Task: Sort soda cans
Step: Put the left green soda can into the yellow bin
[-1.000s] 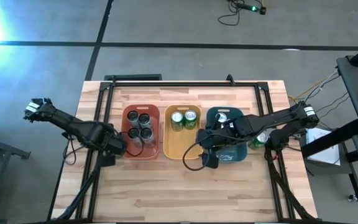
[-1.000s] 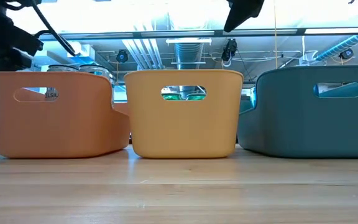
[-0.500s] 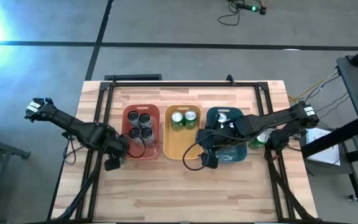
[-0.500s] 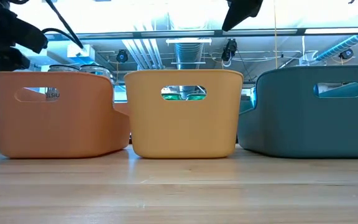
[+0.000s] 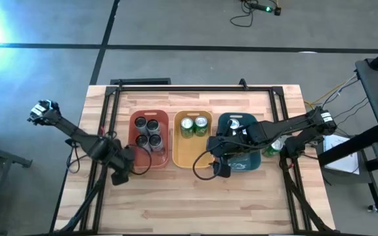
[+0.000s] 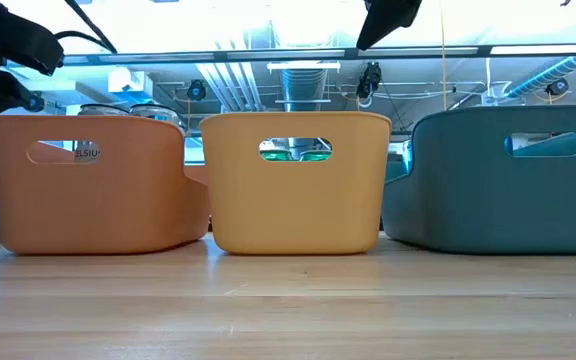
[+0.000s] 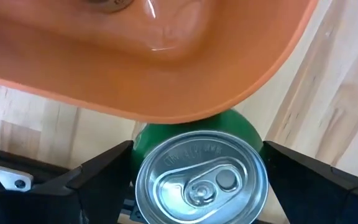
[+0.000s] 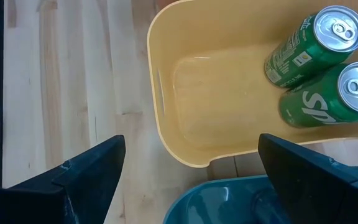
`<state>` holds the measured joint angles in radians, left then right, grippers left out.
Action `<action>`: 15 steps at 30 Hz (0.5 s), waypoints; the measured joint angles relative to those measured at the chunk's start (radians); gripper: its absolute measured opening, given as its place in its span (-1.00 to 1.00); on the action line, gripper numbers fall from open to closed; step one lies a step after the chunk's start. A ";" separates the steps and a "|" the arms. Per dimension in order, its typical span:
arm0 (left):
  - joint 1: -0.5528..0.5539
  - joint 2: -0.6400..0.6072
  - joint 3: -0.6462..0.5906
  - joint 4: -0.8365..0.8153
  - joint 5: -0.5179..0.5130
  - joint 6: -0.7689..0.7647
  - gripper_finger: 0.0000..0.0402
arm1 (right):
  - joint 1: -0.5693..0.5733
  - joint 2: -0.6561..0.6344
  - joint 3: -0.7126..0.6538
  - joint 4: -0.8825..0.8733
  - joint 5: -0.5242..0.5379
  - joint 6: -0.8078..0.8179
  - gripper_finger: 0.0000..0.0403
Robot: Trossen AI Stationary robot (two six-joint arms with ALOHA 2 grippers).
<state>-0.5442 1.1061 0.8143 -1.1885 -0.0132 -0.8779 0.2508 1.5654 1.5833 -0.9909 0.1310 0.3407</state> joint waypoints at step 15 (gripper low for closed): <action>-0.031 0.057 -0.041 0.068 0.027 -0.115 0.50 | 0.000 0.000 0.000 -0.012 -0.009 -0.022 0.81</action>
<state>-0.5749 1.1632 0.7738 -1.1205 0.0138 -0.9934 0.2508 1.5654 1.5833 -1.0030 0.1223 0.3188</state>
